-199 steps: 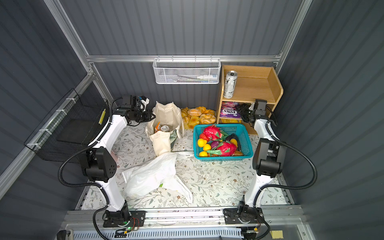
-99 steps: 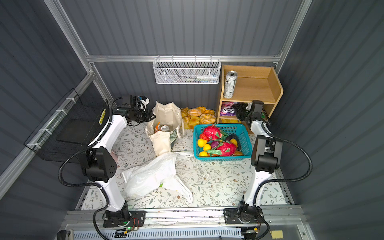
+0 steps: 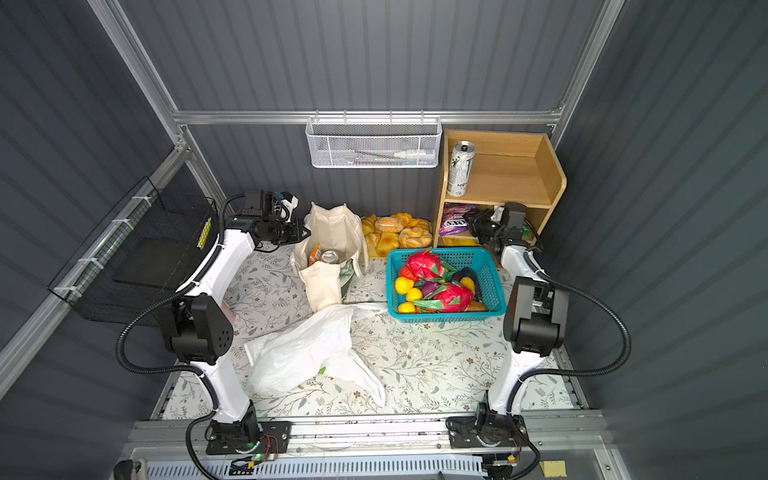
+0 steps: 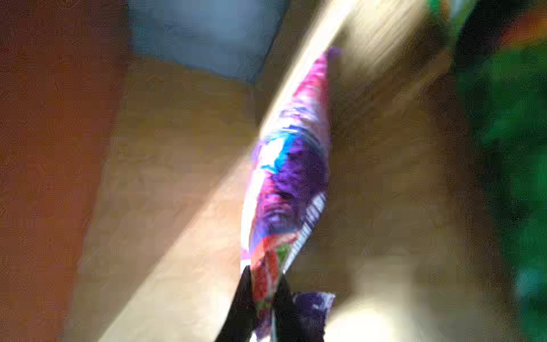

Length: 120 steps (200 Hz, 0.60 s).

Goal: Place the mixed food into the grocery bags and tie them
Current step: 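Grasp the purple Fox's Berries packet with the right gripper and pull out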

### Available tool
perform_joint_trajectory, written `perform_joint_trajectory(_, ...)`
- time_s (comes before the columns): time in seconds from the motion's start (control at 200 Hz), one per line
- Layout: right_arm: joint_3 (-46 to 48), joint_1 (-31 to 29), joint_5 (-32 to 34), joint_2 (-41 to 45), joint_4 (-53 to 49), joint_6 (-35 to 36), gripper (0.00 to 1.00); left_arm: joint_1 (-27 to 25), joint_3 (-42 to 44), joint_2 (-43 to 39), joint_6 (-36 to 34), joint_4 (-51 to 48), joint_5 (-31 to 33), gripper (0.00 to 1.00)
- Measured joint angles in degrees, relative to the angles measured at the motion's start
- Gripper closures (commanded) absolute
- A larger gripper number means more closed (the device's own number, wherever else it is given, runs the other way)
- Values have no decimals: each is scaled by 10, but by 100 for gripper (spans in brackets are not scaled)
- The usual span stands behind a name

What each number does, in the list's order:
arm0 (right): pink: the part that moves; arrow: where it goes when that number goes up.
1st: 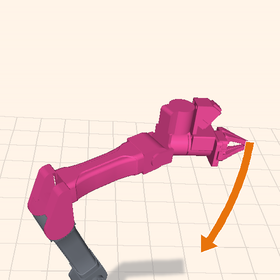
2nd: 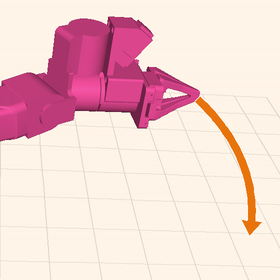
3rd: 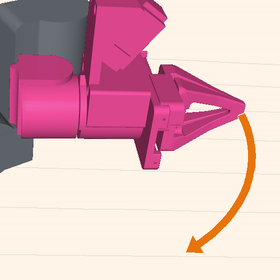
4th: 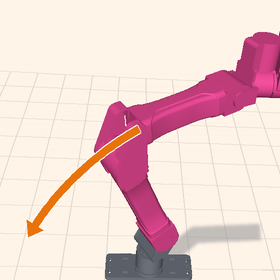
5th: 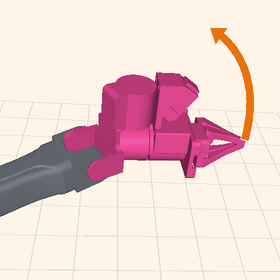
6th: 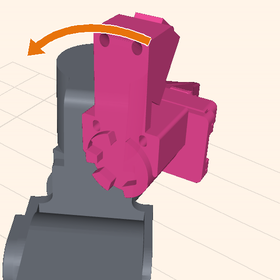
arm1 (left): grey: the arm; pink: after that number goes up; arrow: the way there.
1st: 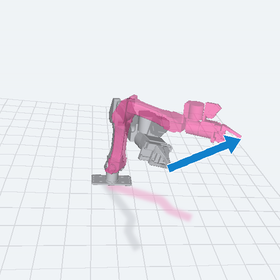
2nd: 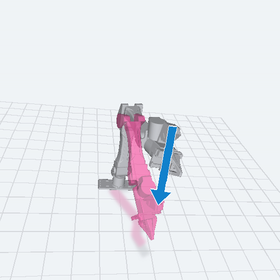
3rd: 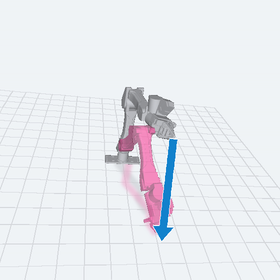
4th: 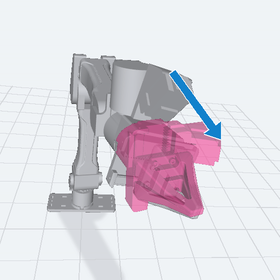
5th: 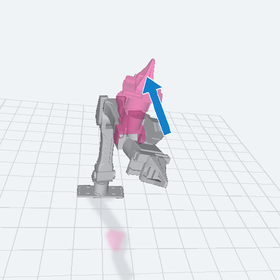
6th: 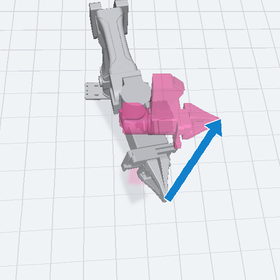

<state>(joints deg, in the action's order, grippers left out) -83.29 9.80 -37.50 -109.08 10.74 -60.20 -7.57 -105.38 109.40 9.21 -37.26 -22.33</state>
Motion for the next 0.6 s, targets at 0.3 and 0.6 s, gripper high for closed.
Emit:
perform_joint_trajectory(0.3,134,10,-23,147,12,-22,100,0,0,0,0,0,3,100)
perform_joint_trajectory(0.6,235,10,-32,354,-27,-15,100,0,0,0,0,0,5,100)
